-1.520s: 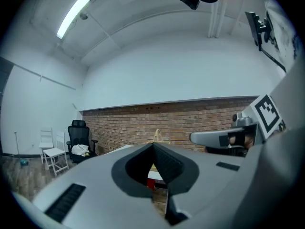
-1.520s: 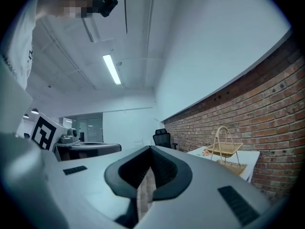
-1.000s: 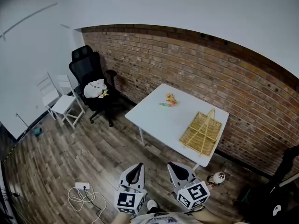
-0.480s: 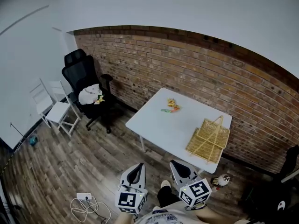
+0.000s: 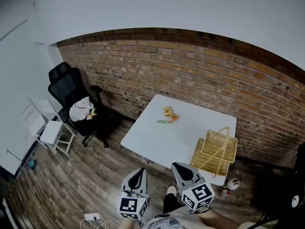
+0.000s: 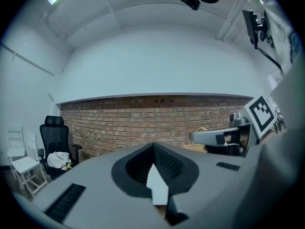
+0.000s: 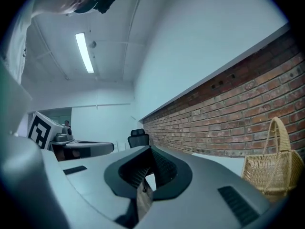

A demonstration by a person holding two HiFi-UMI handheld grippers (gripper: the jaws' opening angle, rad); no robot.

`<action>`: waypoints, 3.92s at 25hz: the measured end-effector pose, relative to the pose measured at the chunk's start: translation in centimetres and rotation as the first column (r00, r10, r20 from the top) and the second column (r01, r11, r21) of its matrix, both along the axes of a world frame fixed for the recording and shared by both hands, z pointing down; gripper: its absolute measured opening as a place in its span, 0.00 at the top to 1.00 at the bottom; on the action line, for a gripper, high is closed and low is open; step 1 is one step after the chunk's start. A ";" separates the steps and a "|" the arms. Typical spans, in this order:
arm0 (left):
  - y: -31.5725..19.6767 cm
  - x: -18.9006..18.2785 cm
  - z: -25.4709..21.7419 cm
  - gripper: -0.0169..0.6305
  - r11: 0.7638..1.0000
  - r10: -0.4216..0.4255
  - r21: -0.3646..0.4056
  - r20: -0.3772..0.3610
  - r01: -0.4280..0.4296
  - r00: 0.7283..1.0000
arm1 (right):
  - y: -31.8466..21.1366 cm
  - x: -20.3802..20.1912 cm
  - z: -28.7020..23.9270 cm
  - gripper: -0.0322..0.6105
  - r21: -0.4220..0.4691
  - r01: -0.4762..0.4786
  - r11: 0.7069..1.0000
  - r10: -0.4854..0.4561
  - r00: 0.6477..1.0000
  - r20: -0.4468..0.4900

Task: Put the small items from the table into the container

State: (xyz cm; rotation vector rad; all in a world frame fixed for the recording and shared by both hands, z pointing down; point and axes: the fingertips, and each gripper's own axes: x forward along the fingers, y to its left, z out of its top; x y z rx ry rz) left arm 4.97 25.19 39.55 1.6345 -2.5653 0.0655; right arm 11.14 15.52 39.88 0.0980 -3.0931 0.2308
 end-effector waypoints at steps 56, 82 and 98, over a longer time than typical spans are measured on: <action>-36.3 -29.8 6.8 0.90 0.818 0.557 -0.097 -0.111 -0.567 0.823 | -30.5 -24.1 7.6 0.92 -0.057 -0.631 0.774 0.603 0.761 -0.241; -41.7 -31.4 15.8 0.90 0.801 0.535 -0.194 -0.188 -0.566 0.823 | -35.5 -29.0 17.9 0.77 -0.119 -0.590 0.799 0.501 0.761 -0.411; -43.0 -32.1 19.1 0.90 0.780 0.522 -0.256 -0.237 -0.571 0.819 | -35.9 -32.1 25.3 0.47 -0.161 -0.537 0.828 0.377 0.747 -0.547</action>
